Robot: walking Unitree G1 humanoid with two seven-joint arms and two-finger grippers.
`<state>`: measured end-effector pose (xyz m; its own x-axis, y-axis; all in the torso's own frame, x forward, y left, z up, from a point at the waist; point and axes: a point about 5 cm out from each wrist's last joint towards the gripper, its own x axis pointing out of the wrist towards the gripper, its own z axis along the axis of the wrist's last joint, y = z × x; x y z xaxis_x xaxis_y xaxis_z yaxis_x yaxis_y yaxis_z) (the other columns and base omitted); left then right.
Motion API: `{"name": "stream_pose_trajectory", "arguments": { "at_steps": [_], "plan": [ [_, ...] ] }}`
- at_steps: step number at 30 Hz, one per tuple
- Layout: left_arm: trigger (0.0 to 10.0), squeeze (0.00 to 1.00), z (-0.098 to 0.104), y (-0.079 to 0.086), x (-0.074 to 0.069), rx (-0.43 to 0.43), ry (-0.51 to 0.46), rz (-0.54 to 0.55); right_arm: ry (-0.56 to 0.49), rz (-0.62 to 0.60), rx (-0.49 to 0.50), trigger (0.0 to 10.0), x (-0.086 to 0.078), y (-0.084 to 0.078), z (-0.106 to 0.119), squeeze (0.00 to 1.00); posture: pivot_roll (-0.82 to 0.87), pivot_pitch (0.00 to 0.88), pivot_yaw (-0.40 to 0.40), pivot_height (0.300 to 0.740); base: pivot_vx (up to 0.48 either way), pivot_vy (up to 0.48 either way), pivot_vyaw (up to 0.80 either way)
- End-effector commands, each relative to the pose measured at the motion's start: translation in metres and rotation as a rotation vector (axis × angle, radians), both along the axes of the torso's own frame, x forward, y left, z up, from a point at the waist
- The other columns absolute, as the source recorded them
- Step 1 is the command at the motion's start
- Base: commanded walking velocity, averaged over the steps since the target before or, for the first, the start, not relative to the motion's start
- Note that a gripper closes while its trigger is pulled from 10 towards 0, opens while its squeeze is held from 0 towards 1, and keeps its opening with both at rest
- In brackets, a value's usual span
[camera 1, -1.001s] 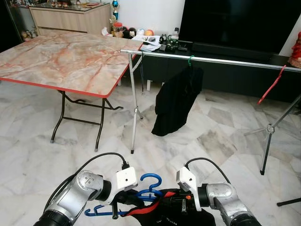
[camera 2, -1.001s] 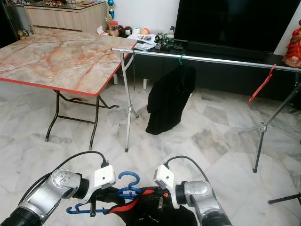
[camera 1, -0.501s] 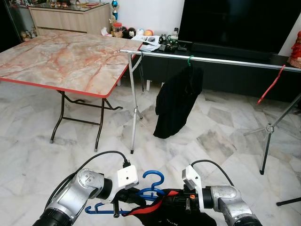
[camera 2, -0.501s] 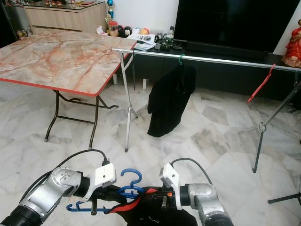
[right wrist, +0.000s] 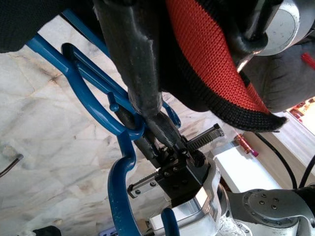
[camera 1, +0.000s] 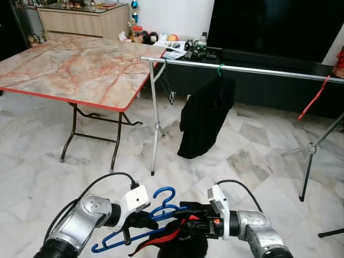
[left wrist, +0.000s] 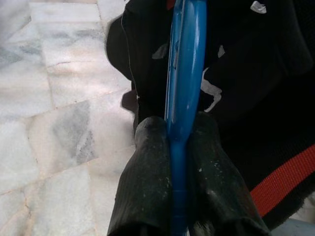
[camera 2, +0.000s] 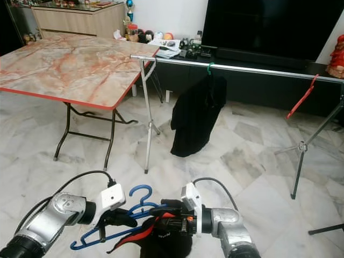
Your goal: Hang hanger
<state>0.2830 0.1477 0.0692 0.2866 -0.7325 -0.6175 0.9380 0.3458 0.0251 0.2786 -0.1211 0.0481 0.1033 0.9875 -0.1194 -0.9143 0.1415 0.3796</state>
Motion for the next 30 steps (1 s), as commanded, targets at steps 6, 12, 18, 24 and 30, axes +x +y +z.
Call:
{"name": "stream_pose_trajectory", "arguments": {
  "at_steps": [6, 12, 18, 24, 30],
  "plan": [
    [0.0, 0.0, 0.003, 0.003, 0.004, 0.012, -0.021, 0.023, 0.009, -0.061, 0.051, 0.0, 0.001, -0.001, 0.002, 0.0, 0.25, 0.0, -0.053, 0.74, 0.0, 0.0, 0.0],
    [0.0, 0.0, 0.0, 0.007, 0.003, 0.023, -0.023, 0.033, -0.01, -0.139, -0.011, 0.0, 0.003, -0.013, -0.002, 0.0, 0.24, 0.0, -0.052, 0.74, 0.0, 0.0, 0.0],
    [0.0, 0.0, -0.001, 0.017, 0.002, 0.037, -0.022, 0.061, -0.039, -0.309, -0.124, 0.0, 0.009, -0.032, -0.008, 0.0, 0.24, 0.0, -0.052, 0.74, 0.0, 0.0, 0.0],
    [0.0, 0.0, -0.003, 0.037, -0.001, 0.072, -0.015, 0.107, -0.067, -0.56, -0.309, 0.0, 0.015, -0.057, -0.018, 0.0, 0.23, 0.0, -0.052, 0.74, 0.0, 0.0, 0.0],
    [0.0, 0.0, -0.006, 0.051, -0.006, 0.084, -0.025, 0.157, -0.08, -0.801, -0.372, 0.0, 0.024, -0.073, -0.018, 0.0, 0.23, 0.0, -0.049, 0.74, 0.0, 0.0, 0.0]
  ]
}}
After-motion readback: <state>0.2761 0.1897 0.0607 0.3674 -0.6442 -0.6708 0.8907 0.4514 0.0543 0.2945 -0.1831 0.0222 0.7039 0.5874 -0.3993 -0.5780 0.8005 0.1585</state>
